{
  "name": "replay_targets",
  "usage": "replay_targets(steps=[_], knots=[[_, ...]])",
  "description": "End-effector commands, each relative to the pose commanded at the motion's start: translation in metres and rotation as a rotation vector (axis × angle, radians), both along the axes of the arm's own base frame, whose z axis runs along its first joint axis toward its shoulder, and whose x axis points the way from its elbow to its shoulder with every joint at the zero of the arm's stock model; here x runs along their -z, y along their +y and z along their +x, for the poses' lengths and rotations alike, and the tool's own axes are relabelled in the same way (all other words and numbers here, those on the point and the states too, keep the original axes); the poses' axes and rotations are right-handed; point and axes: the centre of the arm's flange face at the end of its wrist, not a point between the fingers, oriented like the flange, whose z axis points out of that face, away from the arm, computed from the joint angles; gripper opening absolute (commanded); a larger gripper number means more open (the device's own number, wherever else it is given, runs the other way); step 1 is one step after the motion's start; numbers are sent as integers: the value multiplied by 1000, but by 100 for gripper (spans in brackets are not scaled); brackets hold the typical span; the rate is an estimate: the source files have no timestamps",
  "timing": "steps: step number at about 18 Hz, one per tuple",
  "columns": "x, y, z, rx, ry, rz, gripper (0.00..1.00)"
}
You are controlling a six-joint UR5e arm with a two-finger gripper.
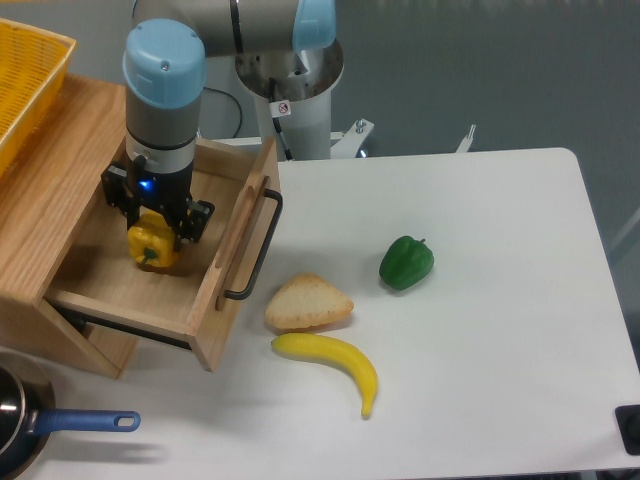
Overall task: Place the yellow pepper in the top drawer
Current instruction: 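Lower the yellow pepper down onto the drawer floor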
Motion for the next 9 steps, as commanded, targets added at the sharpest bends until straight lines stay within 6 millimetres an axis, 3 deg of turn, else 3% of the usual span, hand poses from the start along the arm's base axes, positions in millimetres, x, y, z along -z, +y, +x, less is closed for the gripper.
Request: replay_targets(steps=[9], knots=[[-2, 0, -1, -2, 2, 4, 85]])
